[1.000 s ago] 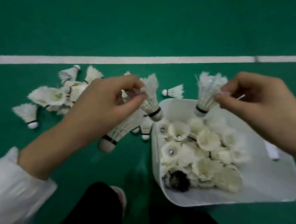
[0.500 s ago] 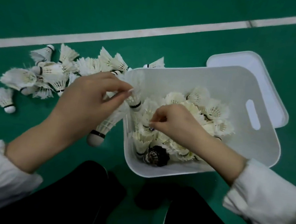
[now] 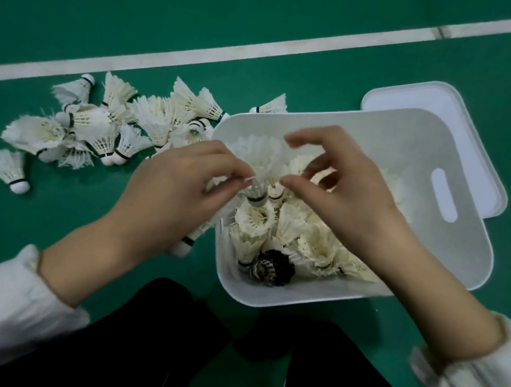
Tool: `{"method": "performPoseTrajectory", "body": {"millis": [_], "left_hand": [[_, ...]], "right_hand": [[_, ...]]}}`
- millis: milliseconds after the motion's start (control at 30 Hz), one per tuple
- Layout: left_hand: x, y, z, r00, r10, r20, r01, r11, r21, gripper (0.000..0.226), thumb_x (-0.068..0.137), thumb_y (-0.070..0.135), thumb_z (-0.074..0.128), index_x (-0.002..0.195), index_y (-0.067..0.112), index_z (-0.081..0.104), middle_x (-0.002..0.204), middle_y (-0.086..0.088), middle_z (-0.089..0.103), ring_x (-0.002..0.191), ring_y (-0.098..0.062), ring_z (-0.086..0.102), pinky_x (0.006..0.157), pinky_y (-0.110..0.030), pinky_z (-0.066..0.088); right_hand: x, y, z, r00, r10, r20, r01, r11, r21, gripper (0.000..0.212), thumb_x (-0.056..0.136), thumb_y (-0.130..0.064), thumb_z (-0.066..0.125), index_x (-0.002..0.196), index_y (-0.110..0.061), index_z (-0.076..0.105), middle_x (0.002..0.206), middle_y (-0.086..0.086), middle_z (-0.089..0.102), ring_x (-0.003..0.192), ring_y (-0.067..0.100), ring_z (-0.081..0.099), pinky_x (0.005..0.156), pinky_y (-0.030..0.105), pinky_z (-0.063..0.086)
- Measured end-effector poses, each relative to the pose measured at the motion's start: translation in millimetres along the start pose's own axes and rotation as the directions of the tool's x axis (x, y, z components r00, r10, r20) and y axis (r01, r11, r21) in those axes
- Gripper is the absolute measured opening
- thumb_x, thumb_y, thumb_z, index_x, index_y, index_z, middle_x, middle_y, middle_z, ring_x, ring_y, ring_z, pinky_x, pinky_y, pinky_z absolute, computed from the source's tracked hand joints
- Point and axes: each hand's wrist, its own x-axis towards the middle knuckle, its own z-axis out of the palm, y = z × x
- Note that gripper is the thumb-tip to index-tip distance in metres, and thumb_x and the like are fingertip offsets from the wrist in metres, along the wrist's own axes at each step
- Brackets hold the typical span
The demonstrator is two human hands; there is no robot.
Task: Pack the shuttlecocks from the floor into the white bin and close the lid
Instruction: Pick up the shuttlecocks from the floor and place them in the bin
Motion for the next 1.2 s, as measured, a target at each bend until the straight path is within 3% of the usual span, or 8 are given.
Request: {"method": "performPoseTrajectory", "body": {"millis": [167,233,300,433,700,1000,1133,1200], "left_hand": [[-0.9,1.1,1.0,0.997,0.054,0.046,-0.053,0.998,-0.027,0.023,0.086,0.036,0.054,0.096,0.023,0.069,0.086,0.013,0.061,0.071,-0.009,0.060,0.057,-0.037,0.050],[-4.1,5.8,-2.2,0.998,0.028,0.063,-0.024,0.997,-0.067,0.030,0.086,0.046,0.055,0.105,0.023,0.063,0.082,0.022,0.053,0.071,0.008,0.054,0.062,-0.014,0.047],[-7.3,6.0,-8.7,0.998,-0.058,0.024,0.061,0.989,-0.135,0.042,0.084,0.050,0.048,0.115,0.023,0.054,0.078,0.026,0.044,0.068,0.019,0.047,0.060,-0.001,0.036],[-8.6,-4.8,-21.8,0.991,-0.119,-0.061,0.101,0.966,-0.238,0.034,0.087,0.050,0.048,0.111,0.026,0.048,0.091,0.016,0.050,0.076,0.002,0.053,0.065,-0.005,0.038],[-13.0,-10.5,-8.3,0.998,-0.006,-0.066,-0.002,0.992,-0.126,0.009,0.088,0.018,0.059,0.089,0.010,0.061,0.092,0.002,0.057,0.080,-0.003,0.052,0.075,-0.014,0.042],[-12.5,-17.7,2.4,0.992,0.108,-0.062,-0.111,0.993,-0.046,0.019,0.086,0.026,0.060,0.090,0.010,0.068,0.087,-0.002,0.061,0.086,-0.013,0.049,0.078,-0.020,0.037],[-14.0,-20.9,8.6,0.992,0.126,-0.013,-0.126,0.990,-0.054,0.020,0.086,0.028,0.058,0.090,0.011,0.066,0.086,0.001,0.059,0.084,-0.014,0.050,0.077,-0.021,0.038],[-14.4,-21.8,9.4,0.992,0.124,-0.001,-0.124,0.991,-0.057,0.018,0.086,0.029,0.059,0.089,0.012,0.065,0.085,0.003,0.059,0.083,-0.014,0.050,0.076,-0.021,0.038]], "right_hand": [[4.1,-6.0,17.7,0.969,-0.015,0.247,0.069,0.976,-0.208,0.015,0.085,-0.014,0.062,0.101,-0.016,0.063,0.101,-0.005,0.064,0.073,0.004,0.054,0.069,0.011,0.043],[2.1,-7.7,9.0,0.976,0.068,0.207,-0.018,0.972,-0.236,0.005,0.086,-0.021,0.063,0.090,-0.020,0.066,0.086,-0.011,0.066,0.074,0.003,0.057,0.071,0.020,0.047],[-2.6,-8.6,-9.1,0.972,0.174,0.161,-0.139,0.969,-0.206,0.006,0.083,-0.031,0.065,0.081,-0.026,0.067,0.077,-0.014,0.064,0.066,-0.005,0.056,0.059,0.008,0.042],[-11.2,-0.4,-8.9,0.849,0.336,0.407,-0.219,0.926,-0.309,0.014,0.083,-0.032,0.065,0.089,-0.023,0.074,0.084,-0.009,0.072,0.075,0.003,0.064,0.069,0.019,0.048],[-11.0,44.2,74.0,0.677,0.290,0.676,0.053,0.897,-0.438,0.026,0.087,-0.022,0.060,0.108,-0.011,0.070,0.108,0.010,0.070,0.101,0.025,0.062,0.091,0.032,0.048],[-12.8,64.7,88.9,0.641,0.251,0.726,0.264,0.815,-0.516,0.028,0.086,-0.015,0.056,0.110,-0.019,0.069,0.108,0.006,0.069,0.101,0.027,0.060,0.088,0.034,0.050],[-13.0,50.4,70.7,0.603,0.313,0.734,0.105,0.881,-0.461,0.038,0.084,-0.025,0.064,0.122,-0.024,0.060,0.126,-0.001,0.061,0.113,0.019,0.056,0.097,0.032,0.045],[-10.8,34.2,44.1,0.699,0.283,0.657,-0.026,0.928,-0.372,0.032,0.084,-0.029,0.065,0.116,-0.028,0.062,0.121,-0.010,0.062,0.104,0.007,0.059,0.090,0.026,0.046]]}}
